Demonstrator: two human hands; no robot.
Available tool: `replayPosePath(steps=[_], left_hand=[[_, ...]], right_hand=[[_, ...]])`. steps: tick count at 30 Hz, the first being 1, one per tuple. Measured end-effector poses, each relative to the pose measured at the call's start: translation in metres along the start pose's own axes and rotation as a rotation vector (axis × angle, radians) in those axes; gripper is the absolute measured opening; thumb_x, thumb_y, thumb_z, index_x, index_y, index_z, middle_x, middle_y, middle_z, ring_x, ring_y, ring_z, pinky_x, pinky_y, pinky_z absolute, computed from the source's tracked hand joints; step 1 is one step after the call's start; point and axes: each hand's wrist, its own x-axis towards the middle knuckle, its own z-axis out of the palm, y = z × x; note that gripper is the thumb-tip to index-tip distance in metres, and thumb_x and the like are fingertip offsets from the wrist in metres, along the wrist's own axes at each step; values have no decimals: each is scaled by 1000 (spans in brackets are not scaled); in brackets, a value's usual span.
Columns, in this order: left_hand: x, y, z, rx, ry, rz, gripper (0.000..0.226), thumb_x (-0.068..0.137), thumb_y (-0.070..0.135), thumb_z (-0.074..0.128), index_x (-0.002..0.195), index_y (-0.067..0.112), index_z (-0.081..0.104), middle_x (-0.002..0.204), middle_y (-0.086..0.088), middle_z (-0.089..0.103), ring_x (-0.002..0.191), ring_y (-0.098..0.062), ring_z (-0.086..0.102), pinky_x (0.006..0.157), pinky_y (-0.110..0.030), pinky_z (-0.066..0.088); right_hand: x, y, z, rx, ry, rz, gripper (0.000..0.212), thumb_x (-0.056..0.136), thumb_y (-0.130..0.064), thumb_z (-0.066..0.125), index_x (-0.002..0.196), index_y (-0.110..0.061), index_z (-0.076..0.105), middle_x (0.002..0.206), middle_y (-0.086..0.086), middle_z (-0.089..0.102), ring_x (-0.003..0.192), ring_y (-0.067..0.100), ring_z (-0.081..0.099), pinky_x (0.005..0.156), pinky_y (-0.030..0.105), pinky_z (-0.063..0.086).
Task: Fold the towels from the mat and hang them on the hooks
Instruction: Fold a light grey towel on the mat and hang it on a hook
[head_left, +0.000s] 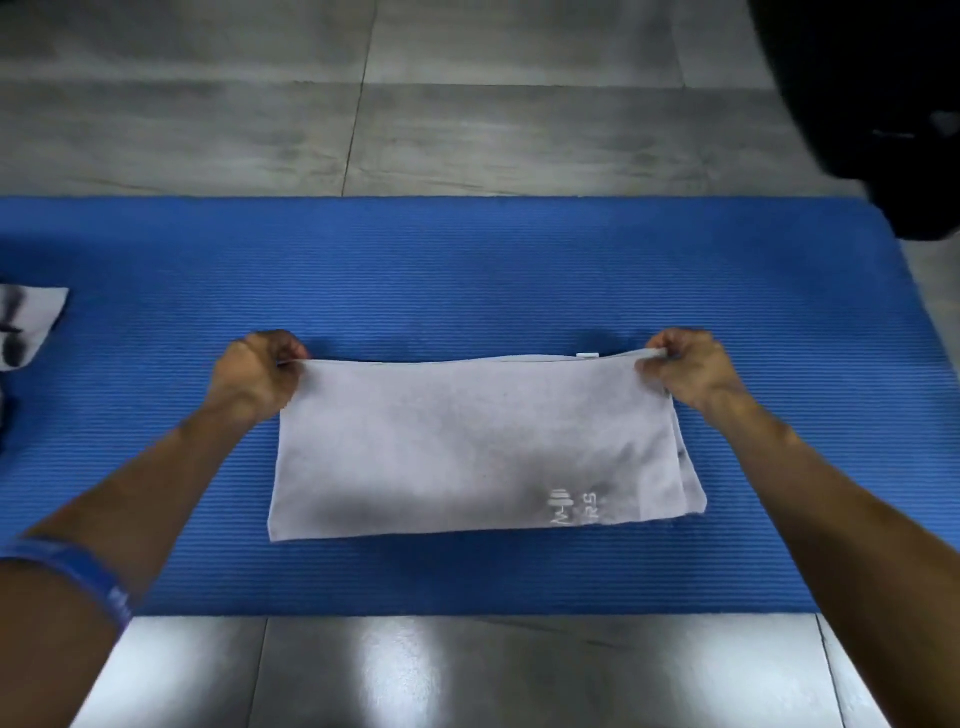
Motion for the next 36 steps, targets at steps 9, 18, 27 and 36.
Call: replayPosePath(steps=[9, 18, 27, 36], left_hand=[[-94, -18, 74, 209, -120, 423, 49, 96, 42, 31, 141, 27, 43, 143, -2, 46, 127, -23, 46, 102, -45, 43], [-135, -57, 74, 110, 114, -84, 58, 88, 44, 47, 137, 12, 44, 137, -21, 44, 117, -45, 44, 90, -59, 42], [-113, -25, 39, -465, -24, -522, 41, 50, 35, 69, 79, 6, 65, 74, -15, 64, 66, -26, 58, 73, -52, 52], [-162, 122, 54, -330, -45, 103, 16, 73, 10, 62, 81, 18, 52, 73, 1, 59, 65, -11, 56, 63, -26, 45]], right_hand=[[-99, 21, 84, -514, 331, -546, 46, 92, -30, 47, 134, -13, 54, 144, 11, 48, 129, 34, 42, 107, 52, 34], [-102, 67, 84, -696, 187, -304, 61, 98, -50, 29, 151, -21, 31, 161, 9, 21, 148, 39, 13, 118, 59, 9], [-70, 16, 98, -568, 100, -329, 61, 96, -41, 27, 152, -18, 26, 159, 8, 25, 143, 33, 29, 112, 51, 26], [-139, -74, 82, 714, -492, -45, 30, 96, -40, 56, 123, -27, 61, 113, -1, 70, 99, 22, 69, 88, 38, 55]])
